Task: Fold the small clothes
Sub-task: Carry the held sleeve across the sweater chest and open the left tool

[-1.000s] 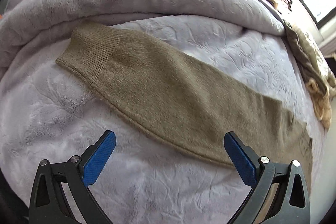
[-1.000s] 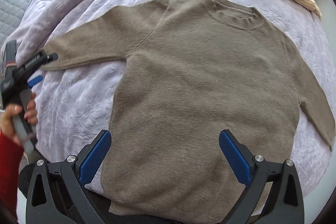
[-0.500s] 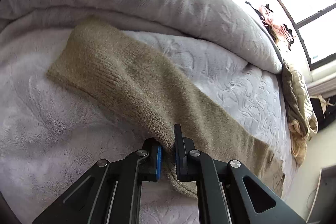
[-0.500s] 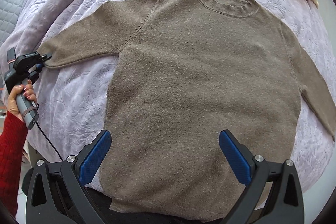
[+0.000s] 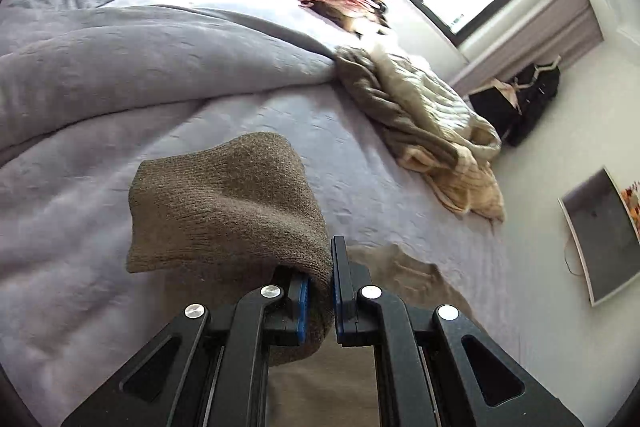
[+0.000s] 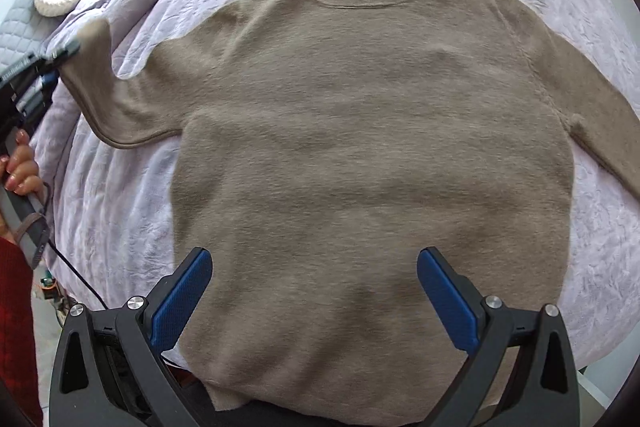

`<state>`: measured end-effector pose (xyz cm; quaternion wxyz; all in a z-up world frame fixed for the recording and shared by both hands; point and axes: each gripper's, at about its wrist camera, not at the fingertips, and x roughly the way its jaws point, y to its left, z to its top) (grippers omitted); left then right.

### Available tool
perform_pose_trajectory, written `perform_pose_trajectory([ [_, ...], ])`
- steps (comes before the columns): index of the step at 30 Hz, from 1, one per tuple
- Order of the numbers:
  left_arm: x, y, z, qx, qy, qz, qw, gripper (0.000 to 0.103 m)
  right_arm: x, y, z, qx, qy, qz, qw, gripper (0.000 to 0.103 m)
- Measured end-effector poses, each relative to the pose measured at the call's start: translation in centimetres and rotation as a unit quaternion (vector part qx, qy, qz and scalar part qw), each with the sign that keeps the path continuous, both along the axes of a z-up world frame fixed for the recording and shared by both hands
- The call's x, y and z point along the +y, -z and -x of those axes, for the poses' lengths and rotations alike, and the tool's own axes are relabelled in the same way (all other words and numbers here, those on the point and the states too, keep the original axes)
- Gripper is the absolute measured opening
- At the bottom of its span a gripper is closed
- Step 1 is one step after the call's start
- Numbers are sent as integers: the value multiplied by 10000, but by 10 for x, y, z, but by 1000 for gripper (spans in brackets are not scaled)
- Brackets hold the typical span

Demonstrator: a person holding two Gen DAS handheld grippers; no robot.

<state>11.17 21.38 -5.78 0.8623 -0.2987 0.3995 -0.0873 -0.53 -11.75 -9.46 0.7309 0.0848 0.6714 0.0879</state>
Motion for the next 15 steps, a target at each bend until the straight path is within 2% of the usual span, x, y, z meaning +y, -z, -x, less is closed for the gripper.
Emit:
perform_pose_trajectory([
  [2, -48, -1, -11, 0, 427, -111, 9990, 11, -22, 2, -4, -11, 105, 76, 9999, 102],
  [5, -111, 7, -19, 131, 883, -28, 9960, 11, -59, 4, -8, -19, 408, 100, 9991, 102],
  [8, -176, 15, -23, 211, 1449, -259, 9889, 11, -94, 7, -10, -44, 705, 195, 9973, 102],
  [12, -249, 49, -21, 549, 2111, -860, 9721, 11, -130, 24, -8, 127, 1156, 219, 9930, 102],
  [15, -274, 75, -10, 881, 2309, -1470, 9578, 11, -144, 37, -5, 259, 1313, 254, 9907, 102],
])
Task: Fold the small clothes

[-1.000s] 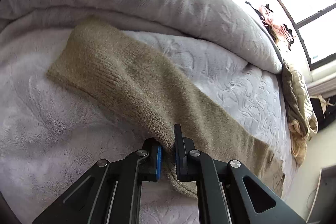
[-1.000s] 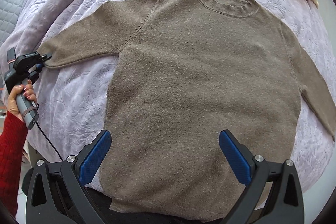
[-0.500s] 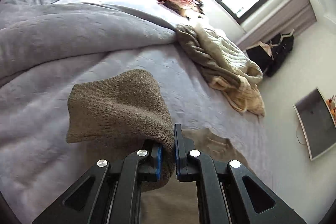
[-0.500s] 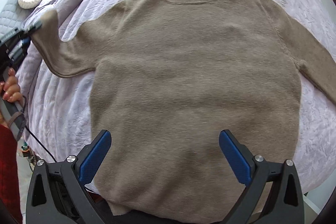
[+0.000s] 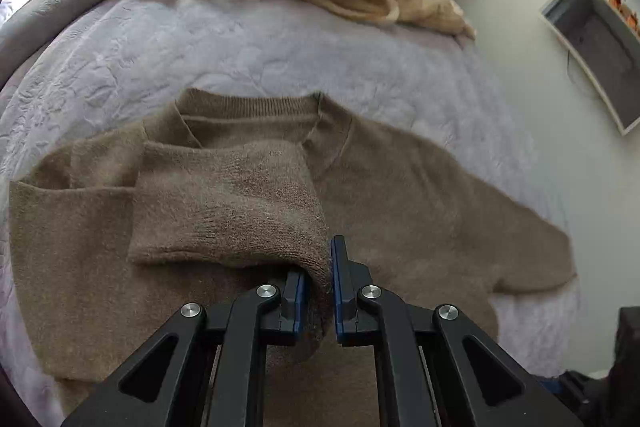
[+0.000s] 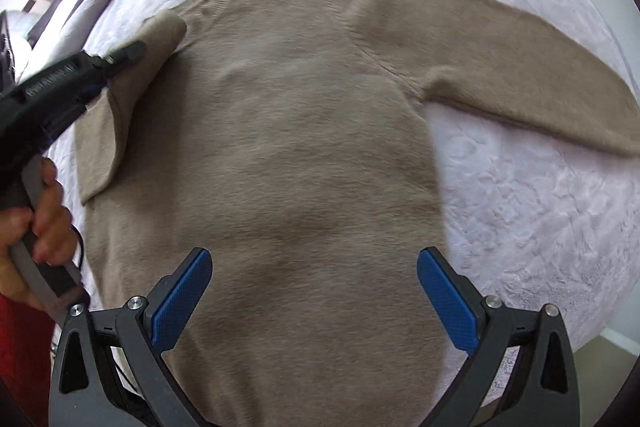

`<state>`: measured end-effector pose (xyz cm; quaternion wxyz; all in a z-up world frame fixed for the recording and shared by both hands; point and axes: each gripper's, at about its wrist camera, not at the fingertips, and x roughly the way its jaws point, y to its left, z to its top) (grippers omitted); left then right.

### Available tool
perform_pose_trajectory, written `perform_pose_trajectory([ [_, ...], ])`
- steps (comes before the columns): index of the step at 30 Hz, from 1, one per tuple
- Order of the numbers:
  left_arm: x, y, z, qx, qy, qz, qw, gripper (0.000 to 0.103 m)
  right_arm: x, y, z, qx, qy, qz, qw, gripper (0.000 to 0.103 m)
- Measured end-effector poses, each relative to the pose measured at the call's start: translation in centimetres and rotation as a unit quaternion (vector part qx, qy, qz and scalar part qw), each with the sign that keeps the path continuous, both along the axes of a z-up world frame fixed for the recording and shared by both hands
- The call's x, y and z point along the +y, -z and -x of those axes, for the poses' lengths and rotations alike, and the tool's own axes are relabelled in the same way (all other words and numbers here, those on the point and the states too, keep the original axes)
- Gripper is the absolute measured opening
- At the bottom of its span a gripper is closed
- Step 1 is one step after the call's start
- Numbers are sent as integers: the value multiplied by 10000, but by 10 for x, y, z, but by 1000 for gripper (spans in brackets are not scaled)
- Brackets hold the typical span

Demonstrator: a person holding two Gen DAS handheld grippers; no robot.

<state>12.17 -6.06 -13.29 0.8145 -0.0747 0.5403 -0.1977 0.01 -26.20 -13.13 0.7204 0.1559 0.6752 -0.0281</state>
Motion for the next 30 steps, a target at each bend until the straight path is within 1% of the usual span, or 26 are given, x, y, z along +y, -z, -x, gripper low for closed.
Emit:
perform_pose_trajectory([
  [2, -7, 5, 7, 201, 121, -433, 9988, 11, -4, 4, -1, 43, 25, 21, 10000, 102],
  [3, -4, 3, 11, 212, 144, -517, 9983, 14, -5, 4, -3, 28, 11, 41, 10000, 102],
  [4, 5, -1, 18, 153, 143, -559, 9982, 29, -4, 3, -5, -14, -36, 94, 9999, 102],
  [5, 13, -9, 24, 64, 112, -603, 9981, 39, -2, 1, -8, -59, -99, 158, 9998, 102],
  [6, 25, -20, 32, -81, 37, -657, 9978, 58, 2, -2, -12, -133, -200, 248, 9994, 102],
  [7, 37, -30, 38, -224, -39, -703, 9973, 66, 8, -7, -18, -239, -339, 358, 9985, 102],
  [9, 65, -46, 41, -437, -195, -799, 9957, 66, 23, -15, -31, -475, -673, 548, 9951, 102],
  [11, 100, -52, 27, -464, -462, -922, 9936, 66, 43, -21, -44, -770, -1078, 735, 9885, 102],
  [12, 121, -50, 20, -415, -662, -981, 9921, 66, 58, -24, -53, -935, -1361, 836, 9827, 102],
  [13, 142, -43, 7, -299, -895, -1042, 9901, 66, 73, -26, -62, -1071, -1636, 944, 9761, 102],
  [14, 160, -34, -3, -146, -1153, -1094, 9872, 66, 88, -28, -71, -1232, -1944, 1085, 9671, 102],
  [15, 181, -23, -12, 28, -1428, -1089, 9837, 66, 107, -29, -80, -1426, -2274, 1232, 9554, 102],
  [17, 220, 6, -30, 536, -1880, -864, 9769, 66, 142, -27, -94, -1773, -2895, 1560, 9276, 102],
  [18, 231, 20, -37, 788, -2029, -730, 9733, 66, 161, -22, -103, -1901, -3201, 1797, 9105, 102],
  [20, 245, 41, -49, 1111, -2136, -490, 9694, 66, 188, -7, -115, -2072, -3569, 2185, 8843, 102],
  [22, 249, 52, -55, 1195, -2176, -425, 9678, 66, 204, 9, -126, -2068, -3785, 2543, 8656, 101],
  [23, 247, 54, -57, 1176, -2174, -418, 9681, 66, 208, 19, -131, -1973, -3882, 2732, 8577, 94],
  [24, 246, 53, -58, 1133, -2178, -417, 9685, 65, 211, 30, -138, -1872, -3959, 2820, 8536, 82],
  [25, 245, 52, -58, 1087, -2177, -387, 9692, 64, 208, 34, -144, -1761, -3983, 2648, 8604, 29],
  [26, 245, 51, -57, 1038, -2151, -333, 9705, 59, 201, 29, -149, -1697, -3849, 2369, 8758, 15],
  [27, 242, 49, -58, 1002, -2086, -287, 9724, 47, 182, 15, -154, -1836, -3422, 1907, 9016, 15],
  [29, 236, 46, -57, 990, -1978, -357, 9746, 46, 135, -11, -157, -2101, -2437, 954, 9420, 15],
  [30, 235, 46, -56, 981, -1939, -392, 9753, 46, 104, -18, -155, -2173, -1818, 463, 9579, 15],
])
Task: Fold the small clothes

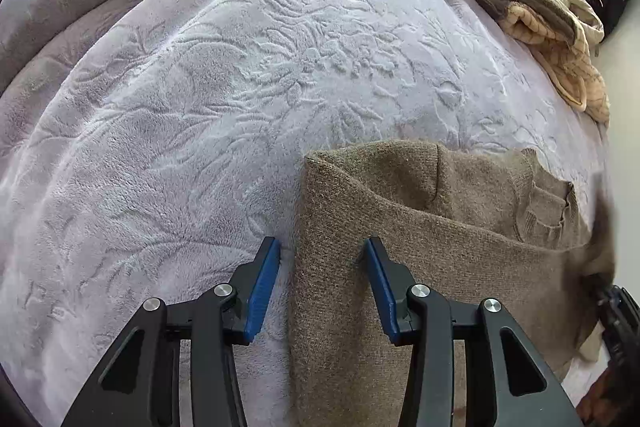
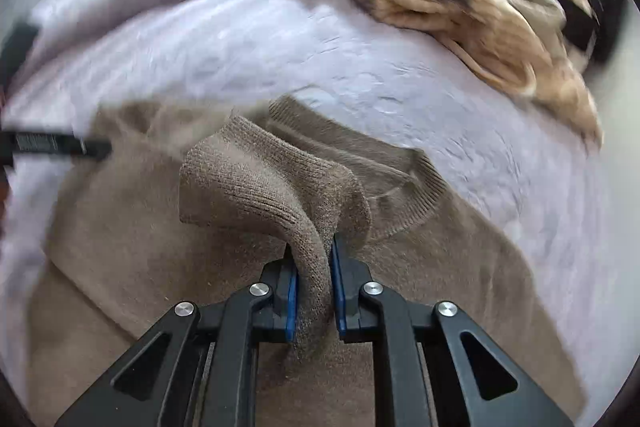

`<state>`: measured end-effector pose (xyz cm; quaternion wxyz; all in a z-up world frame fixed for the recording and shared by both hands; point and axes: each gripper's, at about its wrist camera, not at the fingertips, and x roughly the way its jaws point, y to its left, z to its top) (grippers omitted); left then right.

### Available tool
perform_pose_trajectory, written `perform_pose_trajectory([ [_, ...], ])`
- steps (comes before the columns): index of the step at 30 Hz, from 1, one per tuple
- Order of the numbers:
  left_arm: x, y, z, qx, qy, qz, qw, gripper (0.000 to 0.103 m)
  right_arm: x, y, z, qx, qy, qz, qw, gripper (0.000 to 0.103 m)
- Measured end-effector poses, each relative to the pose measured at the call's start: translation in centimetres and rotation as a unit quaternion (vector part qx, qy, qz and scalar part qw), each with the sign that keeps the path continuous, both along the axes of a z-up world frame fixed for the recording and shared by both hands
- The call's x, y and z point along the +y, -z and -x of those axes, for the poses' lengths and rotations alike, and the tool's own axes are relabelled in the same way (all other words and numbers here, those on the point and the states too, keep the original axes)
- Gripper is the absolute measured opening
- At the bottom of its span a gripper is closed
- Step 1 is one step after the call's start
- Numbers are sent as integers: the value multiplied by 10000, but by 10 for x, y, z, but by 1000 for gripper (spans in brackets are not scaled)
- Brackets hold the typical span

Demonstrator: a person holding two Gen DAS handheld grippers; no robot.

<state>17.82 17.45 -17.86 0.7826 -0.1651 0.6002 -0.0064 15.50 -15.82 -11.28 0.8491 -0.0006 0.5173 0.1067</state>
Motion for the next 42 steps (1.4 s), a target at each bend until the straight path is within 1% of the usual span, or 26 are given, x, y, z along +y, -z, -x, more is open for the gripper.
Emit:
perform_pose_trajectory([
  [2, -1, 1, 0, 14, -7, 12, 10000, 46, -61, 5, 9, 266, 1116, -955, 9888, 17],
  [3, -1, 3, -1, 41, -34, 33, 10000, 47, -90, 16, 16, 528, 1632, -1475, 9741, 21],
  [5, -2, 5, -2, 36, -85, 63, 9999, 47, -135, 45, 34, 1139, 2366, -2274, 9377, 71],
  [6, -2, 5, -2, 6, -96, 62, 9999, 45, -147, 53, 41, 1217, 2558, -2489, 9262, 75],
  [8, -1, 4, -2, -90, -36, 150, 9998, 18, -163, 62, 56, 1280, 2790, -2969, 9042, 75],
  [10, -1, 2, -5, -106, -52, 158, 9998, 10, -172, 70, 59, 1331, 3086, -3310, 8817, 73],
  [11, -3, -2, -6, -129, -51, 122, 9998, 10, -173, 73, 56, 1399, 3205, -3374, 8740, 58],
  [12, -2, -6, -7, -176, -65, 105, 9998, 10, -172, 76, 54, 1453, 3231, -3376, 8721, 40],
  [13, -1, -11, -8, -237, -71, 108, 9996, 10, -170, 76, 47, 1495, 3189, -3360, 8736, 8],
  [14, 1, -15, -11, -282, -51, 92, 9995, 10, -167, 70, 42, 1423, 3100, -3374, 8774, 8],
  [15, 3, -18, -12, -420, -85, -39, 9991, 10, -162, 61, 37, 1261, 2929, -3411, 8843, 8],
  [17, 5, -15, -15, -412, 7, -247, 9988, 10, -154, 48, 35, 1088, 2707, -3234, 9002, 8],
  [19, 8, -7, -19, -345, 47, -444, 9984, 10, -154, 55, 38, 1140, 2816, -2680, 9143, 8],
  [20, 10, -2, -19, -334, 22, -490, 9982, 10, -157, 64, 42, 1327, 2959, -2409, 9148, 8],
  [21, 11, -1, -19, -349, -19, -492, 9982, 10, -163, 77, 49, 1502, 3100, -2282, 9106, 8],
  [22, 13, -4, -16, -382, -81, -528, 9978, 10, -168, 85, 57, 1570, 3197, -2453, 9016, 7],
  [23, 15, -9, -13, -425, -149, -680, 9967, 10, -171, 85, 64, 1530, 3225, -2624, 8965, 12],
  [24, 18, -16, -8, -482, -198, -891, 9947, 10, -170, 83, 66, 1537, 3191, -2568, 8992, 16],
  [25, 21, -23, -1, -562, -223, -1042, 9927, 10, -165, 77, 68, 1561, 3076, -2499, 9048, 27],
  [26, 23, -29, 6, -602, -218, -1121, 9916, 10, -157, 71, 72, 1600, 2908, -2547, 9083, 47],
  [27, 26, -34, 13, -606, -203, -1148, 9913, 10, -149, 64, 75, 1623, 2742, -2758, 9069, 54],
  [28, 28, -38, 21, -592, -195, -1162, 9913, 10, -134, 61, 79, 1669, 2520, -3091, 9017, 57],
  [32, 33, -46, 54, -496, -279, -1156, 9917, 10, -32, 67, 84, 2249, 1477, -4092, 8719, 57],
  [36, 33, -47, 91, -385, -344, -1115, 9924, 10, 77, 90, 78, 2657, 948, -4579, 8431, 57],
  [38, 36, -46, 108, -299, -369, -1088, 9929, 10, 111, 100, 73, 2728, 897, -4626, 8388, 57],
  [42, 45, -47, 137, -233, -381, -1063, 9933, 10, 151, 103, 63, 2618, 750, -4448, 8532, 57],
])
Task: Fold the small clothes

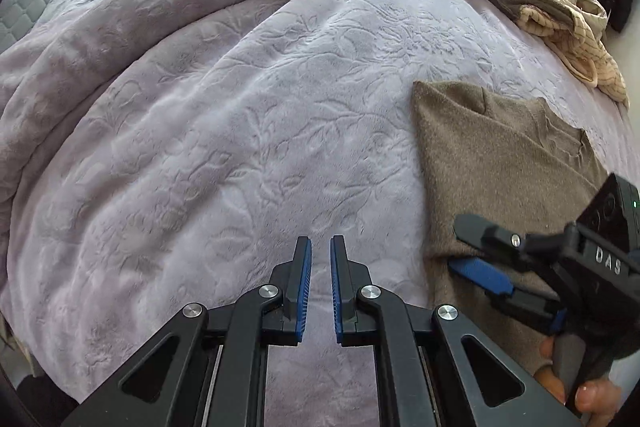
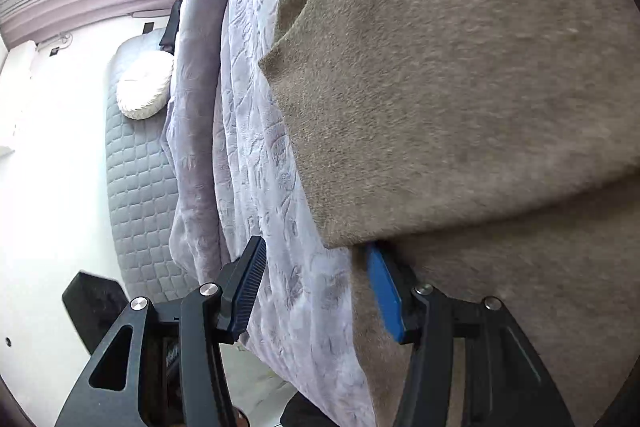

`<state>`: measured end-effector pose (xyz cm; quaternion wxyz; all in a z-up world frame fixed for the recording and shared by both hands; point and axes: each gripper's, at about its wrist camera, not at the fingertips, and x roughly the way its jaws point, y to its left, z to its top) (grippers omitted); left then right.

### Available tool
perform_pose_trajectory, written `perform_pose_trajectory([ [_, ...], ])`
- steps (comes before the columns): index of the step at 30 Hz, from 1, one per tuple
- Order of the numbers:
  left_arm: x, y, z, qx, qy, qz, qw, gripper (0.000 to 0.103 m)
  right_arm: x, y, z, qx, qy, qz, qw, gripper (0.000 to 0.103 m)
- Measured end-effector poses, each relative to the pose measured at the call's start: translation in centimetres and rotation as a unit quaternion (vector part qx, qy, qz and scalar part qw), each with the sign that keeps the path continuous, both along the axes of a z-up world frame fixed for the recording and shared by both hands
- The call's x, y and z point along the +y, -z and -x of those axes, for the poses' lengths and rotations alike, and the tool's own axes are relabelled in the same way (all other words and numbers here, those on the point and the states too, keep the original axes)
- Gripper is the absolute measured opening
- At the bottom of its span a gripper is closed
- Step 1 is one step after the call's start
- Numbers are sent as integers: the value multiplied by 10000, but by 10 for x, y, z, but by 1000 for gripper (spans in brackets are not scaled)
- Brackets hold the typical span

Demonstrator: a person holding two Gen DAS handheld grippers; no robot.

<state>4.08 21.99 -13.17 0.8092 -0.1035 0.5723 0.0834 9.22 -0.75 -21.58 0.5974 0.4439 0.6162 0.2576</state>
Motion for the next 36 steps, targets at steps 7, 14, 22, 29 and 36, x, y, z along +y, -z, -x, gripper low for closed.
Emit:
perform_pose_trajectory([
  [7, 5, -2, 20, 141, 78, -128, 9998, 11, 51, -5, 8, -393, -952, 595, 9929, 56],
  [14, -21, -20, 29, -45, 275, -222, 9994, 102, 10, -35, 41, -432, -988, 988, 9892, 56],
  [22, -75, -12, 31, 384, 674, 26, 9970, 102, -98, -65, 83, -333, -614, 1728, 9825, 60],
  [29, -106, 4, 29, 770, 879, 370, 9925, 102, -234, -51, 59, 84, 1523, 1816, 9715, 60],
  [36, -116, -2, 24, 652, 771, 263, 9945, 102, -312, -11, 15, 635, 2664, 1760, 9455, 10],
])
